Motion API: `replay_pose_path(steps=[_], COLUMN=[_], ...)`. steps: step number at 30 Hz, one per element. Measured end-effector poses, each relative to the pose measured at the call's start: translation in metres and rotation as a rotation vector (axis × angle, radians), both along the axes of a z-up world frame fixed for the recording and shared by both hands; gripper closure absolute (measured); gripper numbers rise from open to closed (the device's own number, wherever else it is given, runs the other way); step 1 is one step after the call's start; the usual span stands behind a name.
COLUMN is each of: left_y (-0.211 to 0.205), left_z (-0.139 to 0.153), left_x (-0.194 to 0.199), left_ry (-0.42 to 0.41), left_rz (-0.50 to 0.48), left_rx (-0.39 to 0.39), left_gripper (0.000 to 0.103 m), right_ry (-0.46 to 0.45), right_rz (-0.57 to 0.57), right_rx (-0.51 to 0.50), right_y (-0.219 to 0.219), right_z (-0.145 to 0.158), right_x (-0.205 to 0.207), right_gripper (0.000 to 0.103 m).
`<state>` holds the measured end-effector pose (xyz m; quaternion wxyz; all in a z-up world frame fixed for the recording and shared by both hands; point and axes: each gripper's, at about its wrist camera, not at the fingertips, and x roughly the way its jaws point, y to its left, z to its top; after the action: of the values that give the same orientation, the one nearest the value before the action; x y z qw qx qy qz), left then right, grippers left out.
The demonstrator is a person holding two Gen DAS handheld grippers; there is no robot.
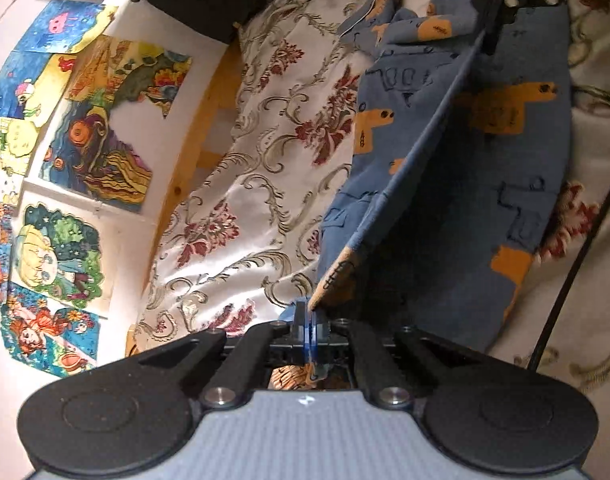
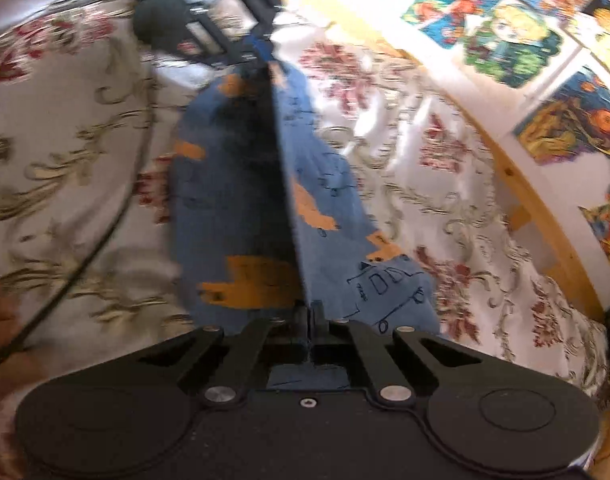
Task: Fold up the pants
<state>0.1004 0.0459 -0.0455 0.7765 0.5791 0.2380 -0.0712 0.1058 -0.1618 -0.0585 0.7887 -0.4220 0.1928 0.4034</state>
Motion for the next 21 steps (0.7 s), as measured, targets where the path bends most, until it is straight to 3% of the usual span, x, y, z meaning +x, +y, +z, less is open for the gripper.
replay_pose_path(steps=[7, 21], left_y=[0.009, 0.009], left_z=[-0.017, -0.022], left_x=[-0.009, -0.023], left_ry=[0.08, 0.168], left_rz=[0.0, -0.007], left_rx=[-0.016, -0.045], left_gripper=[0.102, 0.102], right_ry=[0.047, 0.099], right_rz=[0.042, 0.041], right_rx=[-0.077, -0.096], right_y=[0.016, 0.012], right_z=[-0.009, -0.009], right_x=[-0.023, -0.023], right_gripper=[0.103, 0.103])
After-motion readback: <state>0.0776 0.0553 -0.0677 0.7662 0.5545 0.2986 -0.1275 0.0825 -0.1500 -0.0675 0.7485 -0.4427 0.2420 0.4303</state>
